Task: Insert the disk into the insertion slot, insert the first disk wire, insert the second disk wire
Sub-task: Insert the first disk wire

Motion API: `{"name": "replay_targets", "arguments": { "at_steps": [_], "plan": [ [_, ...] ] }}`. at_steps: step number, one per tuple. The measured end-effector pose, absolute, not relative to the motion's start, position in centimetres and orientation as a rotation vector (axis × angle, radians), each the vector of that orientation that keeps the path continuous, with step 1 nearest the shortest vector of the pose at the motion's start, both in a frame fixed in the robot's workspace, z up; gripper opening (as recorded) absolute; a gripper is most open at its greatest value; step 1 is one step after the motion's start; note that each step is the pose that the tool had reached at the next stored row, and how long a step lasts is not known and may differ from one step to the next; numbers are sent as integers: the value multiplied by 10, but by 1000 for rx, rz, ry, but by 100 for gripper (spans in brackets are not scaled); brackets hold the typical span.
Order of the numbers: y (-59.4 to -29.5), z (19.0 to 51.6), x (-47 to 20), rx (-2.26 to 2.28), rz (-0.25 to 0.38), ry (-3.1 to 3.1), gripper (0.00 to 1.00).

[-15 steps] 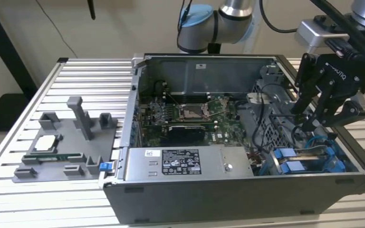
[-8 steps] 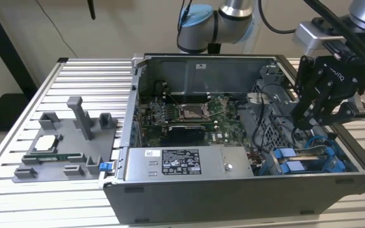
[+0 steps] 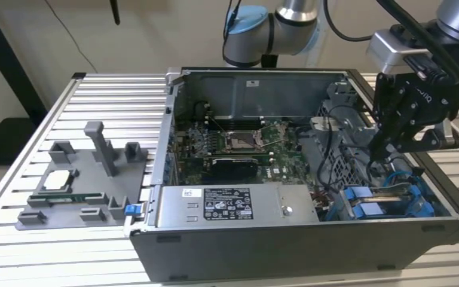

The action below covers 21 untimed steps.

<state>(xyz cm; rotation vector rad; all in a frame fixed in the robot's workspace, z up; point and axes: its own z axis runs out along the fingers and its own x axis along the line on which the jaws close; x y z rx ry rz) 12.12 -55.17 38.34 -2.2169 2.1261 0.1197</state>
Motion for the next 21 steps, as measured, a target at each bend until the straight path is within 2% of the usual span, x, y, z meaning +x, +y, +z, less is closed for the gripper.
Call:
{"name": "replay_targets", "arguments": {
  "at_steps": [10, 21],
  "plan": [
    [-554, 383, 121, -2230, 116, 2101, 0],
    [-570, 383, 121, -2230, 116, 2101, 0]
  ]
}}
